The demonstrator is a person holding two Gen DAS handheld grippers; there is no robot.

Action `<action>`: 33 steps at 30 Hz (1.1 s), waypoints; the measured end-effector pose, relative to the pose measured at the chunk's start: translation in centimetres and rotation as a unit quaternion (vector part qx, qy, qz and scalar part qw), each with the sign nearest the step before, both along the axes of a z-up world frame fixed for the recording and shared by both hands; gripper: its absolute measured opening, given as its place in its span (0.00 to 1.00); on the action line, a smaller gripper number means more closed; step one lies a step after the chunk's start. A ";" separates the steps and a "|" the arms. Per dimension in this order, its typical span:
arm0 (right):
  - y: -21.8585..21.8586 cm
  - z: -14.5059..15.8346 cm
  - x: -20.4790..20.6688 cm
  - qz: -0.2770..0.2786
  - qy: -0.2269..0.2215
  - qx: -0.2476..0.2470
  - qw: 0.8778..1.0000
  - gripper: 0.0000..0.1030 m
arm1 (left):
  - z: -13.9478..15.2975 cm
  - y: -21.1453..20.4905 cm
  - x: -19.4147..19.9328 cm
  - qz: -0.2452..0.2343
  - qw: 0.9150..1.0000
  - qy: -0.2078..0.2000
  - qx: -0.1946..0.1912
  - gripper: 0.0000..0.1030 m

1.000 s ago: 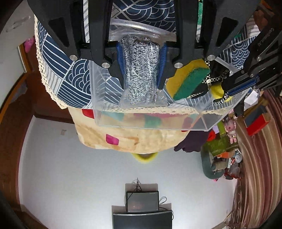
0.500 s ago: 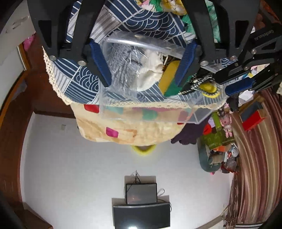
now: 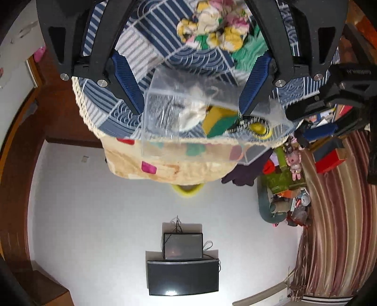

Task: Organize soft objects
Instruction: 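Place the silver bag and beaded cord into the clear box and release, then grasp the floral scarf with the right tool while the left tool grasps the green knit cloth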

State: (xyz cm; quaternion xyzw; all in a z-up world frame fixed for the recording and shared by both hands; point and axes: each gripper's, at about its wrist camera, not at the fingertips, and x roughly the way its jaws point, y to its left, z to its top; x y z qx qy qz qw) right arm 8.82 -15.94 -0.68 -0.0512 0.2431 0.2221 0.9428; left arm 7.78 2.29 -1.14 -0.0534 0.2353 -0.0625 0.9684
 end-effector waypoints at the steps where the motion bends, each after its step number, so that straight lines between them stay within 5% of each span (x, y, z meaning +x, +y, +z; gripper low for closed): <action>1: 0.0 -0.6 -0.1 0.002 0.007 -0.002 1.000 0.78 | -0.3 0.0 -0.1 -0.001 1.000 0.004 -0.001 0.88; 16: 0.9 -7.8 -1.2 0.034 0.112 -0.015 0.993 0.78 | -7.3 -1.5 -0.4 -0.029 0.994 0.105 -0.010 0.88; 21: 1.1 -8.3 -1.3 0.034 0.110 -0.023 0.993 0.78 | -8.5 -1.3 -0.1 -0.039 0.991 0.123 -0.028 0.88; 27: 0.9 -8.3 -1.8 0.022 0.088 -0.037 0.995 0.51 | -9.2 -1.3 -0.3 -0.059 0.989 0.126 -0.051 0.65; 29: 0.8 -8.1 -1.9 0.035 0.087 -0.032 0.995 0.31 | -9.1 -1.4 -0.5 -0.070 0.988 0.124 -0.053 0.49; 33: 1.0 -8.1 -2.0 0.051 0.089 -0.029 0.994 0.19 | -8.8 -1.9 -1.2 -0.085 0.988 0.119 -0.049 0.30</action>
